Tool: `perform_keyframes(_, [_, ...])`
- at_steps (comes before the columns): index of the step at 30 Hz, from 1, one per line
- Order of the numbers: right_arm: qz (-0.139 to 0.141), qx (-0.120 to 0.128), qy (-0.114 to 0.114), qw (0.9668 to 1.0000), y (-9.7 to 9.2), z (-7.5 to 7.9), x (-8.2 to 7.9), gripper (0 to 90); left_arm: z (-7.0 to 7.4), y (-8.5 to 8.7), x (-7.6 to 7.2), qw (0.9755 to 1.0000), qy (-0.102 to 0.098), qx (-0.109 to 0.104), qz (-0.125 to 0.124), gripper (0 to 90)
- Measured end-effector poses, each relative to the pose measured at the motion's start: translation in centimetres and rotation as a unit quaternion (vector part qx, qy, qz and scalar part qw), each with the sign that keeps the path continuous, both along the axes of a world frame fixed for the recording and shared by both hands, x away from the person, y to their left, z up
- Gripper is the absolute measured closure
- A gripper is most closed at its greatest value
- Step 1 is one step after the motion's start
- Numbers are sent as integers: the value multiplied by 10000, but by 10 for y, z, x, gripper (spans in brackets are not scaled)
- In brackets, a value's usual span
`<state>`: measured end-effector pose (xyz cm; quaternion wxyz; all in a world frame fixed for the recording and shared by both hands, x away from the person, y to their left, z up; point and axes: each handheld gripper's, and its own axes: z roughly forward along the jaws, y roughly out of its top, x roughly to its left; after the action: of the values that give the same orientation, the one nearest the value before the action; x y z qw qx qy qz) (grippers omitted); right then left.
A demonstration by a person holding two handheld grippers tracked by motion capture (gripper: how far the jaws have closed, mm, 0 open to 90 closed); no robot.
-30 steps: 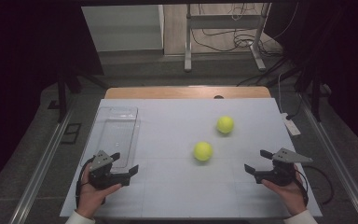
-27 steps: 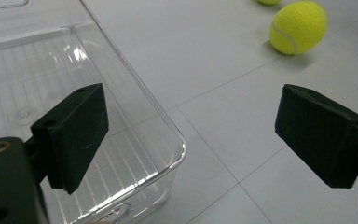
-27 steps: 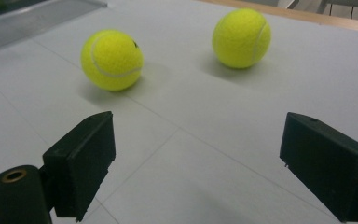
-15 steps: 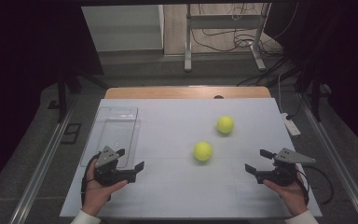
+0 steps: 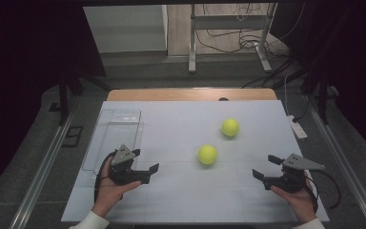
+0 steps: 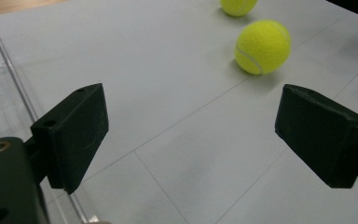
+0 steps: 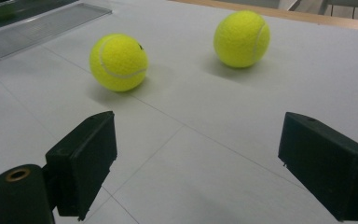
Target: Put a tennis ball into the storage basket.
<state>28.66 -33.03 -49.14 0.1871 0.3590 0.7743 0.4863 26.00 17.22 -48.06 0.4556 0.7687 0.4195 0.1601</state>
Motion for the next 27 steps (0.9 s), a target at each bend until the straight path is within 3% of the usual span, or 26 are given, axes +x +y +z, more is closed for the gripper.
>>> perform_keyframes(13, [-49, -57, 97, 9999, 0, -6, 4, 123, 1, -12, 8, 9998, 97, -14, -192, 110])
perform_keyframes(21, [-53, -55, 59, 10000, -1, -5, 1, 123, 13, -28, 13, 9993, 44, -58, -357, 109])
perform_keyframes(27, [-58, -57, 69, 9999, -2, -6, 1, 123, 13, -34, 20, 9990, 81, -31, -441, 109])
